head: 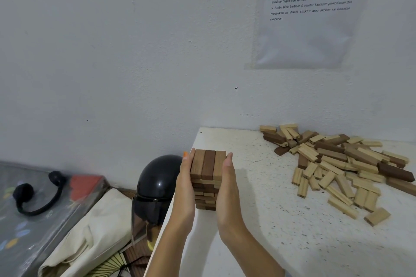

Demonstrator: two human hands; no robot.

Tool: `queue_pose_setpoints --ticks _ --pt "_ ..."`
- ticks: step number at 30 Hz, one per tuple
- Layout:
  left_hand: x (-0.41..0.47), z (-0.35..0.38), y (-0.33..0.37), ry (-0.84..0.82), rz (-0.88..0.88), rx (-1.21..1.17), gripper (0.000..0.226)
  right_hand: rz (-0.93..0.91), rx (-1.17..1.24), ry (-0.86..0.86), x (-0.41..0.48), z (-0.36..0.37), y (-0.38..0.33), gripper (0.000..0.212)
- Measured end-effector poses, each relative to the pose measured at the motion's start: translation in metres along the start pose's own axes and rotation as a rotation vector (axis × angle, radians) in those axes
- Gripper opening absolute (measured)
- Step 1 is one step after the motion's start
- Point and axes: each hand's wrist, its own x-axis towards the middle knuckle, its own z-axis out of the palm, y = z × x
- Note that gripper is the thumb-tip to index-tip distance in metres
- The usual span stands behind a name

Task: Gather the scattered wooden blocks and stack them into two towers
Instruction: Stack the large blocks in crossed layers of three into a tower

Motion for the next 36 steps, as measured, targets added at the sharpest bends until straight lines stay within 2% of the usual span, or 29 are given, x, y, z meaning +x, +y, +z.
queue_pose_setpoints --ticks 3,5,7,9,11,15,19,23,25,30,36 --pt "-0.001 0.0 0.002 0.006 0.023 0.012 0.039 0.011 -0.004 0.0 -0.001 -0.001 -0.003 0.121" --pt "-0.005 -0.002 0.008 0.018 0.048 0.003 0.04 0.015 0.002 -0.005 -0.001 -0.004 -0.008 0.112" --pt "-0.005 -0.007 0.012 0.039 0.055 -0.017 0.057 -0.002 0.0 0.013 -0.001 -0.011 -0.019 0.087" --pt "-0.005 -0.011 0.019 0.078 0.076 -0.029 0.054 -0.043 0.013 0.038 0.0 -0.021 -0.034 0.059" --pt "-0.008 -0.013 0.026 0.103 0.147 -0.002 0.052 -0.08 0.014 0.057 0.002 -0.033 -0.048 0.049" --pt "-0.015 -0.002 0.043 0.104 0.294 0.034 0.05 -0.141 0.029 0.075 0.001 -0.047 -0.068 0.044" --pt "-0.024 0.028 0.058 -0.016 0.421 0.061 0.059 -0.256 0.033 0.094 -0.008 -0.063 -0.089 0.035" --pt "-0.028 0.069 0.048 -0.079 0.512 0.146 0.038 -0.311 -0.011 0.192 -0.01 -0.09 -0.098 0.028" --pt "-0.029 0.093 0.036 -0.14 0.492 0.181 0.028 -0.313 -0.035 0.225 -0.008 -0.11 -0.098 0.03" --pt "-0.022 0.141 0.005 -0.253 0.516 0.298 0.032 -0.288 -0.026 0.322 -0.002 -0.162 -0.097 0.035" --pt "-0.004 0.185 -0.034 -0.351 0.43 0.349 0.028 -0.227 -0.062 0.423 0.005 -0.231 -0.095 0.03"
